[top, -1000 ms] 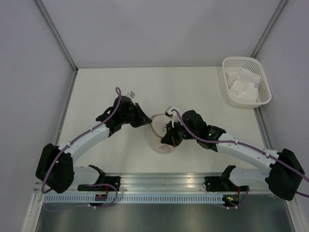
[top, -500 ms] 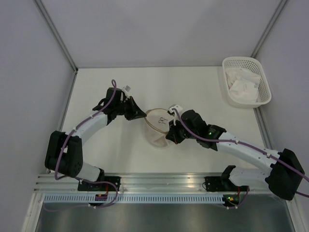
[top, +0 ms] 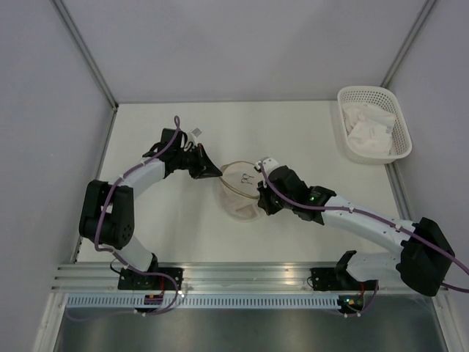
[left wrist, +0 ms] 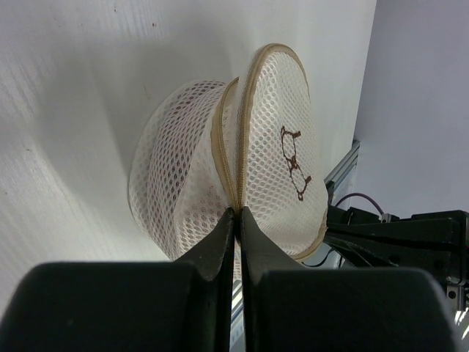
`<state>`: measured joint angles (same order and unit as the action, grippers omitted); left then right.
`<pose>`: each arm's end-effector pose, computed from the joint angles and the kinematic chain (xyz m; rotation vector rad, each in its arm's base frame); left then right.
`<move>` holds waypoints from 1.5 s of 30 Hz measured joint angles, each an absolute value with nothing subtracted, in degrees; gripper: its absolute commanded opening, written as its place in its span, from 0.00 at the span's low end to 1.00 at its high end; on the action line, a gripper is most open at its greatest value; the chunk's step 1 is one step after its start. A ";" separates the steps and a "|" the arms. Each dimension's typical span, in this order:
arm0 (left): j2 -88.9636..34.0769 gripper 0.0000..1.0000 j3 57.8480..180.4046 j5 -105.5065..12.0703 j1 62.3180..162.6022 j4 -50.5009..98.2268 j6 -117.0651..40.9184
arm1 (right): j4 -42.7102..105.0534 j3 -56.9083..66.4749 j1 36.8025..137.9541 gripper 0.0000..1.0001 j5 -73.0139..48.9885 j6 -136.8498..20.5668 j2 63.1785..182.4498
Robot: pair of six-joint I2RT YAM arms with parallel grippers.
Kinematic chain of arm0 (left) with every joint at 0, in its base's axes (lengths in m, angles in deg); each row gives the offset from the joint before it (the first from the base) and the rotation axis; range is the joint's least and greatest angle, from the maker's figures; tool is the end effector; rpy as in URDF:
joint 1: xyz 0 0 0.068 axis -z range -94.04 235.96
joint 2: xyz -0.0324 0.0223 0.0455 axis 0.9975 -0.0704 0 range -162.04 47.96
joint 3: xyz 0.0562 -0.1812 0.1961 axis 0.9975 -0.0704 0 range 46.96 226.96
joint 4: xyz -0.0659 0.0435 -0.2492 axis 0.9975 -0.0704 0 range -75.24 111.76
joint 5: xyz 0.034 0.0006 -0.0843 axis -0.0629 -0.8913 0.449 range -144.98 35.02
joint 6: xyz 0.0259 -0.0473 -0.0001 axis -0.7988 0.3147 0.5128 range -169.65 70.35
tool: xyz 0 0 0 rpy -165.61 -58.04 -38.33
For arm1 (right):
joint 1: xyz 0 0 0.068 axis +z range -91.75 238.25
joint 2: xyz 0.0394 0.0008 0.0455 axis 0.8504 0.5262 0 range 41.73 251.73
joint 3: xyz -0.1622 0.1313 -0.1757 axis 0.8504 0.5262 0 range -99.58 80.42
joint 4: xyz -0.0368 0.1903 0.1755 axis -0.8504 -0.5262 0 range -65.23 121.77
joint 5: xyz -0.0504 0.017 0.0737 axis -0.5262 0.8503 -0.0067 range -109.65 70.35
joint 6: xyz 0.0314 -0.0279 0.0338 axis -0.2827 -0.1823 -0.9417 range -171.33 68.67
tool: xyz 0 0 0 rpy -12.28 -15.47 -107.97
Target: Unzip the laundry bag and remove the bra
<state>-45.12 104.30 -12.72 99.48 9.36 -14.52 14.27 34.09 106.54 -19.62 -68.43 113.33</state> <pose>0.3202 -0.1016 0.2080 -0.1050 2.5071 -1.2652 0.1759 0.1974 0.2393 -0.6422 2.3004 0.5647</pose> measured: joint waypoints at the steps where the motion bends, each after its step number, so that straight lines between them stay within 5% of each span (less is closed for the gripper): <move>1: -45.25 0.06 104.36 -12.43 99.41 9.27 -14.67 | 14.05 34.05 106.52 0.01 -20.04 -68.43 113.33; 23: -46.23 0.04 105.52 -8.96 98.82 8.55 -15.44 | 5.86 27.78 106.92 0.03 -39.49 -71.99 120.54; 24: -46.23 0.06 105.52 -8.74 98.82 8.55 -15.41 | 5.81 27.73 106.92 0.16 -39.69 -72.15 120.56; 25: -46.23 0.08 105.52 -8.52 98.82 8.57 -15.41 | 5.79 27.73 106.92 0.39 -39.69 -72.47 120.56; 26: -46.23 0.11 105.52 -8.43 98.82 8.57 -15.41 | 5.64 27.69 106.89 0.49 -39.82 -72.85 120.56; 28: -46.16 0.30 105.52 -8.41 98.65 8.61 -15.44 | 4.78 27.69 106.89 0.72 -39.73 -72.76 120.43; 30: -45.77 0.52 105.44 -8.41 98.47 8.63 -15.04 | 4.09 27.69 106.83 0.80 -39.01 -72.54 119.69; 33: -42.99 0.73 104.06 -8.68 98.30 8.66 -14.34 | 3.67 27.69 106.85 0.84 -37.04 -72.12 116.63; 45: -25.55 0.82 93.74 -16.46 98.30 8.79 -10.58 | 4.13 24.74 106.85 0.77 -22.90 -69.74 106.97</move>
